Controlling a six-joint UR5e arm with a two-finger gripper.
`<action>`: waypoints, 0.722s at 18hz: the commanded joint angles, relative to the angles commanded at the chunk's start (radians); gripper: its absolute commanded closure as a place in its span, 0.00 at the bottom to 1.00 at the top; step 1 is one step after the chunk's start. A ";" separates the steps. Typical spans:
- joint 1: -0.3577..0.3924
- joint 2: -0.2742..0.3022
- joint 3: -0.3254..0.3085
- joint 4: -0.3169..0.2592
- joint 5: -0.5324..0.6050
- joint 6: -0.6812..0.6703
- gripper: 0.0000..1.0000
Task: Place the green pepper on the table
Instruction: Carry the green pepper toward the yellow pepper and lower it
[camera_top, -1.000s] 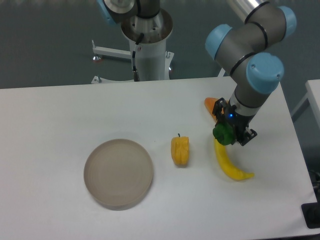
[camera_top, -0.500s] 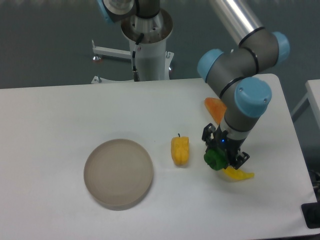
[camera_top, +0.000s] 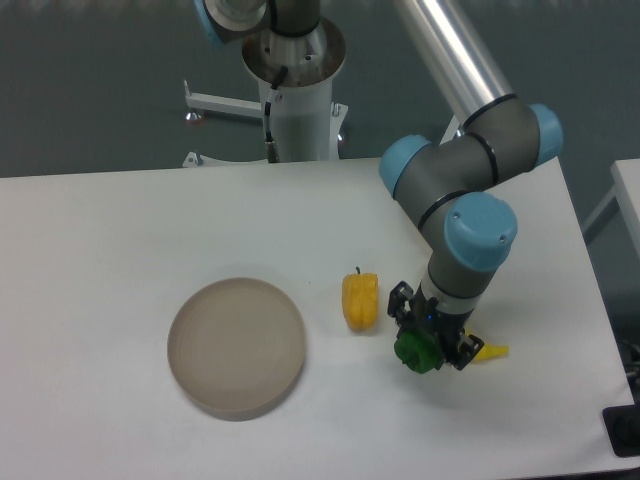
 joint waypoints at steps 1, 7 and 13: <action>-0.008 -0.011 0.002 0.015 0.002 -0.021 0.94; -0.055 -0.064 0.029 0.038 0.002 -0.089 0.84; -0.055 -0.063 0.026 0.068 0.002 -0.072 0.00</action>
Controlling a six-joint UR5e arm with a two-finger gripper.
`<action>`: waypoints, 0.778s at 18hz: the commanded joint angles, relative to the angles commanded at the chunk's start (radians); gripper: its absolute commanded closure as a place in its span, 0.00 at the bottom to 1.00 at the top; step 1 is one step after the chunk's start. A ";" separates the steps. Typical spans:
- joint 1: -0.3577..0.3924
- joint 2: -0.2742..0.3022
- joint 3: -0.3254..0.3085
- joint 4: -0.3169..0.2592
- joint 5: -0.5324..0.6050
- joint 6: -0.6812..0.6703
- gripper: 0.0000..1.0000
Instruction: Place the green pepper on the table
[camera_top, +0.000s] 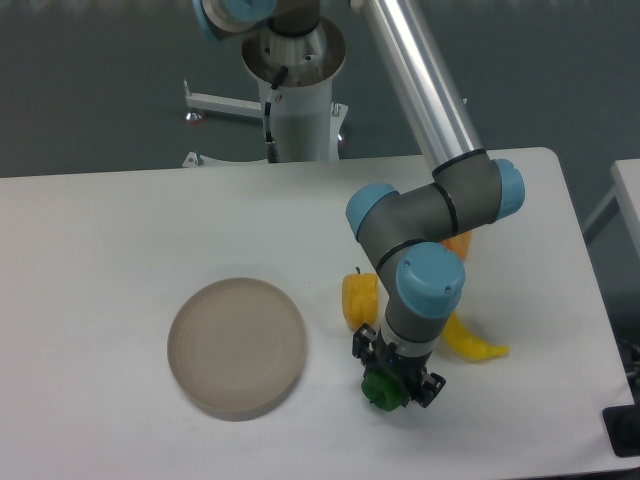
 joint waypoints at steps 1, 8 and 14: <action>0.000 0.006 -0.005 0.000 0.002 -0.005 0.00; 0.043 0.095 -0.006 -0.064 0.015 0.024 0.00; 0.103 0.186 -0.008 -0.317 0.082 0.299 0.00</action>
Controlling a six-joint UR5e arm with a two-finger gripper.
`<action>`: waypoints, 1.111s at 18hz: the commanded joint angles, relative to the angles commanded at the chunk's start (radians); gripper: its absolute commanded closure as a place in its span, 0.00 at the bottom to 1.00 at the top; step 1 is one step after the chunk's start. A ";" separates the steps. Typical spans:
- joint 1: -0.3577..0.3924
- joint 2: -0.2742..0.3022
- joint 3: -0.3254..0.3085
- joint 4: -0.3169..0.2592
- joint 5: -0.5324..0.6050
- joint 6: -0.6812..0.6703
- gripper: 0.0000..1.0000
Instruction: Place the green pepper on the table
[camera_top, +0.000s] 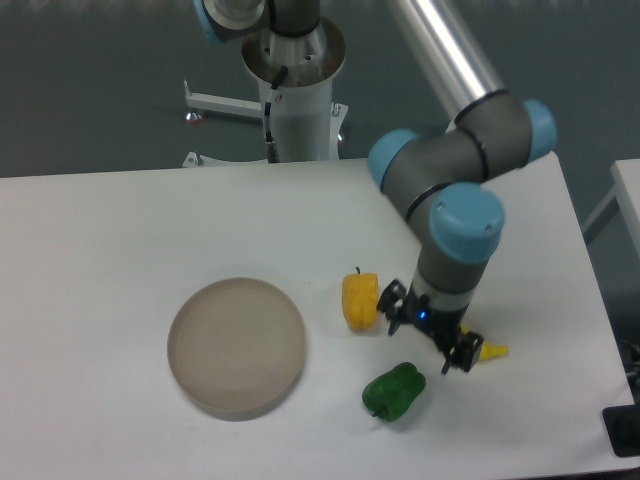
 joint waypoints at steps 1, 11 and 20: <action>0.008 0.005 0.000 -0.009 0.023 0.025 0.00; 0.026 0.037 -0.046 -0.013 0.074 0.109 0.00; 0.026 0.038 -0.049 -0.014 0.077 0.113 0.00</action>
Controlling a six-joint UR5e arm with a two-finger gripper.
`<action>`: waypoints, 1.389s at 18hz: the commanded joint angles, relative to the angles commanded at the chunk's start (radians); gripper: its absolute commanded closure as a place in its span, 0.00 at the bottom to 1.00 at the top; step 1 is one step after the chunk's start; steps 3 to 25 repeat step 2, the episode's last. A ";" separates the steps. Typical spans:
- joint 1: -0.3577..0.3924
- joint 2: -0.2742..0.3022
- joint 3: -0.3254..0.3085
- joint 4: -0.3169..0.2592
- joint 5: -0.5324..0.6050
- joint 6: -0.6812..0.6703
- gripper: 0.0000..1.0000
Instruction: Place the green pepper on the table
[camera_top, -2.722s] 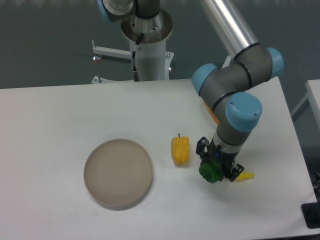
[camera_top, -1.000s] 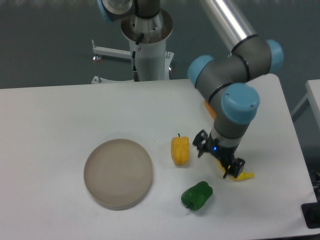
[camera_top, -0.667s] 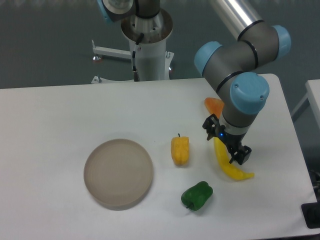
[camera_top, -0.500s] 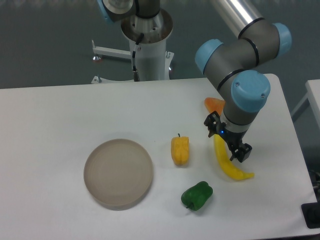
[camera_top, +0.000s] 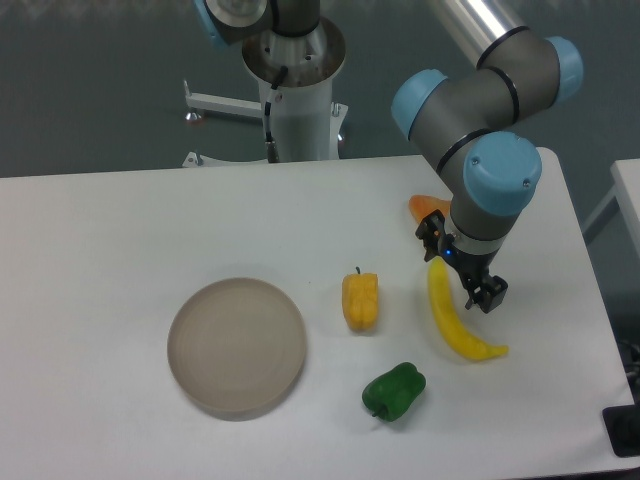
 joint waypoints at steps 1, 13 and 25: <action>0.000 0.000 0.000 0.002 0.000 0.000 0.00; 0.000 0.000 0.000 0.002 0.000 0.000 0.00; 0.000 0.000 0.000 0.002 0.000 0.000 0.00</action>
